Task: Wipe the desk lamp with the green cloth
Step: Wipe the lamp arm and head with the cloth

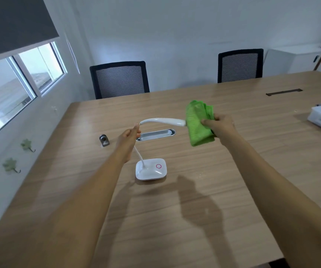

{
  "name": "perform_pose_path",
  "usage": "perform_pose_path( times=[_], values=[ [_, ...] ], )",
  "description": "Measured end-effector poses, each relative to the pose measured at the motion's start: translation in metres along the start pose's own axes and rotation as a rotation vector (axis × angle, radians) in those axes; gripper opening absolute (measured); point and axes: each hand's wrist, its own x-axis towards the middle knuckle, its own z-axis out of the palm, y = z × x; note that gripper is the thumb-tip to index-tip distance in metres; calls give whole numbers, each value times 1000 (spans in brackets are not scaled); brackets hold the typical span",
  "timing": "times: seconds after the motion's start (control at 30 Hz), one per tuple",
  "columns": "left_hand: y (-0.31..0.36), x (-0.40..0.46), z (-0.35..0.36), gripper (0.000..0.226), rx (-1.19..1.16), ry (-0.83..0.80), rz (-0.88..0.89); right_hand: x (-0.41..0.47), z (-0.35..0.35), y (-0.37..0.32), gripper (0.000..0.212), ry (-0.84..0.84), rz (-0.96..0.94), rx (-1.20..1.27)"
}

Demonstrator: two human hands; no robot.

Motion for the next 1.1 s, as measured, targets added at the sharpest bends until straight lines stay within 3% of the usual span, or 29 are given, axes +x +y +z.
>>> perform_pose_path(
  times=[0.07, 0.13, 0.23, 0.3, 0.4, 0.47, 0.67, 0.8, 0.93, 1.03, 1.1],
  values=[
    [-1, 0, 0, 32, -3, 0, -2, 0, 12, -17, 15, -21, -59, 36],
    [0, -1, 0, 32, 3, 4, 2, -7, 31, -40, 23, -155, -98, 13],
    [-1, -1, -1, 30, -4, 21, 11, -5, 45, -59, 8, -334, -38, -163],
    [0, -3, -1, 30, 7, 7, 10, 8, 35, -64, 10, -311, 9, -391],
    [2, -6, -1, 31, 11, 7, -9, 20, 6, -70, 33, -104, 38, -799],
    [3, -6, -2, 32, 19, 7, -13, 15, 1, -78, 29, -11, -16, -914],
    [3, -4, 0, 31, -8, 7, -10, -18, 60, -110, 23, -105, -358, -713],
    [2, -4, -1, 31, 5, -2, -5, -11, 68, -100, 29, -288, -146, -691],
    [2, -5, -2, 31, 41, -27, -11, 8, 31, -90, 17, -140, -59, -929],
    [4, -6, -3, 31, 43, -11, -10, 19, 32, -103, 14, -79, -65, -884],
    [4, -5, -4, 32, 46, -1, -9, 21, 49, -110, 32, -165, -3, -657]
  ],
)
